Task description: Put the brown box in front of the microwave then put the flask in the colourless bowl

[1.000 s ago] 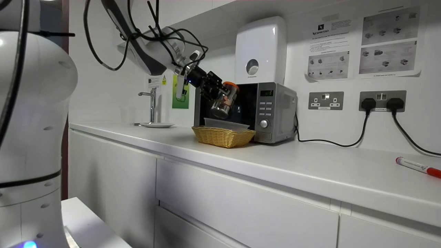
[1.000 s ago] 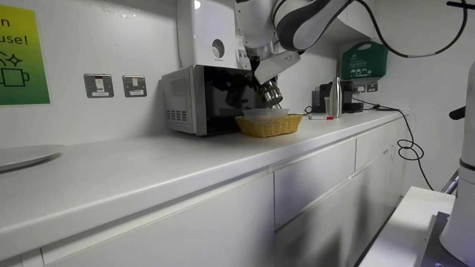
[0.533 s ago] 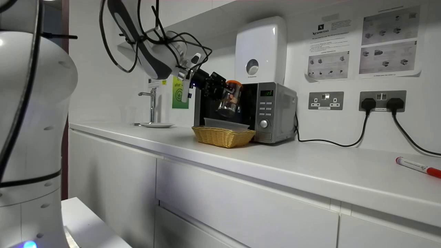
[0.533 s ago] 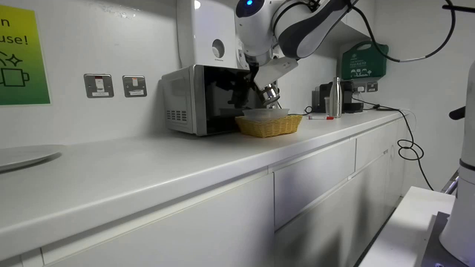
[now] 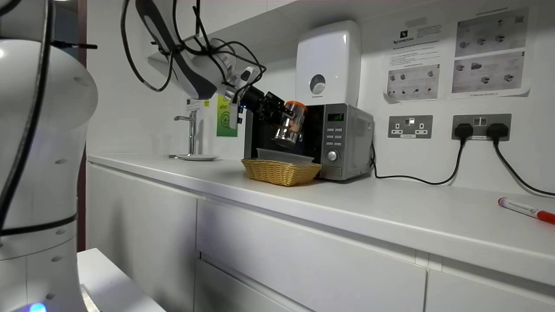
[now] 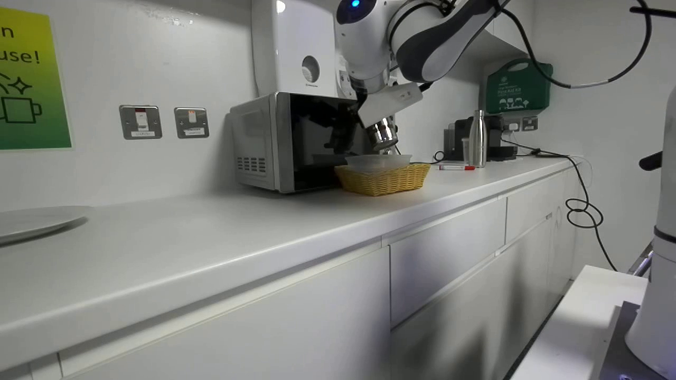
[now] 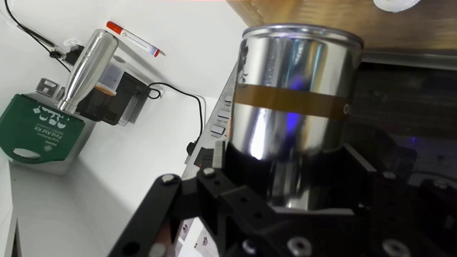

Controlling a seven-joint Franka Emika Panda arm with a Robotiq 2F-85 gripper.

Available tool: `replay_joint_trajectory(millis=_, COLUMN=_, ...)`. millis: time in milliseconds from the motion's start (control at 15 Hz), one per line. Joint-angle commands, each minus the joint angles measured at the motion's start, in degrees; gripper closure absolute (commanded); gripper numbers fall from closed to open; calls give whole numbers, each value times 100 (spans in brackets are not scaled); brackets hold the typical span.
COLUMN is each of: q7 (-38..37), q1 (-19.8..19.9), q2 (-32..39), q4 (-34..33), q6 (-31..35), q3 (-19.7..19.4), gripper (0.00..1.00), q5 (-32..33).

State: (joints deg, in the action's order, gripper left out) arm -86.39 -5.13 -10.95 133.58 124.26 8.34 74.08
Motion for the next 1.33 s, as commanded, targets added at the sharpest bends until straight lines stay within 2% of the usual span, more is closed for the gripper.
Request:
replay_joint_trajectory(millis=0, q7=-508, q1=-3, q2=37, q4=-83, q6=-214, q3=-7, gripper=47, q5=431)
replay_joint_trajectory(millis=333, q7=-732, q1=-41, q2=130, q4=-67, q6=-444, q3=-27, gripper=47, q5=633)
replay_joint_trajectory(millis=1267, q7=-527, q1=-122, q2=224, q4=-50, q6=-524, q3=-24, gripper=47, q5=423)
